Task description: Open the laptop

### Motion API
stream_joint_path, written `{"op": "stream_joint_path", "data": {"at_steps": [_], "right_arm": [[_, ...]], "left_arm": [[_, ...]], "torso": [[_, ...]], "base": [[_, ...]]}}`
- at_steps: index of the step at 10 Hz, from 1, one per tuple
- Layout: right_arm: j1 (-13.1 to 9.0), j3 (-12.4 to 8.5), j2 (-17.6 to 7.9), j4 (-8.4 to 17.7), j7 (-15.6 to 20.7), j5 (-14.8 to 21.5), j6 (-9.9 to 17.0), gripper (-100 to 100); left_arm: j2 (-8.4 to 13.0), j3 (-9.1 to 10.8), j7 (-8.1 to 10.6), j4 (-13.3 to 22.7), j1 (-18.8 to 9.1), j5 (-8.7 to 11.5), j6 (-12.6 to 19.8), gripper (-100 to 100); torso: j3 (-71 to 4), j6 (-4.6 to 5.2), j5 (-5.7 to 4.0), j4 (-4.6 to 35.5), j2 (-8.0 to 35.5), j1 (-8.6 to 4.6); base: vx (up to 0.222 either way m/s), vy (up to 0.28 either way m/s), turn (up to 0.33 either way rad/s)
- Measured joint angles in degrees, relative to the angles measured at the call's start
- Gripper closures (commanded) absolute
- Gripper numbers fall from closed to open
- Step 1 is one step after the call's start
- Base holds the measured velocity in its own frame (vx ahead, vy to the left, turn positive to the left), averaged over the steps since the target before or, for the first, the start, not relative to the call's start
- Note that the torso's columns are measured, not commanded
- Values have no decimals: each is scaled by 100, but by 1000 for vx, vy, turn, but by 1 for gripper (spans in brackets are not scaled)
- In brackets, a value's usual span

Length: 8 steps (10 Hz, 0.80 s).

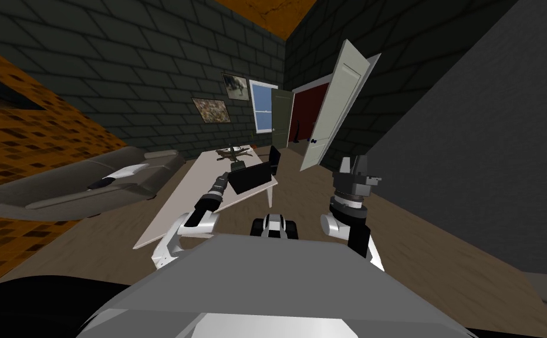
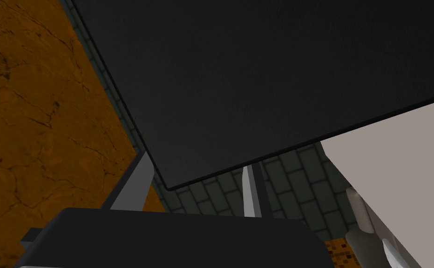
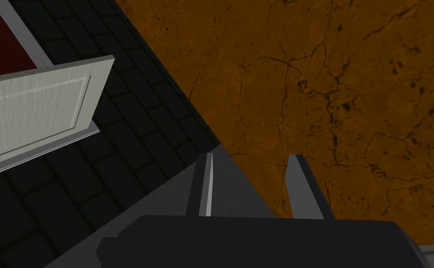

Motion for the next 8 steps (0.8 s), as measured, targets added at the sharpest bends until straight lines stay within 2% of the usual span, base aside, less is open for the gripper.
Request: {"op": "stream_joint_path", "data": {"at_steps": [7,8], "right_arm": [[0,0,0,0,0,0,0,0],[0,0,0,0,0,0,0,0]], "left_arm": [[310,104,260,-694,267,396,1052,100],[307,105,269,-728,251,395,1152,100]], "torso": [[6,2,0,2,9,-2],[14,-3,7,-5,16,-6]], "base": [[43,29,-30],[39,28,-50]]}}
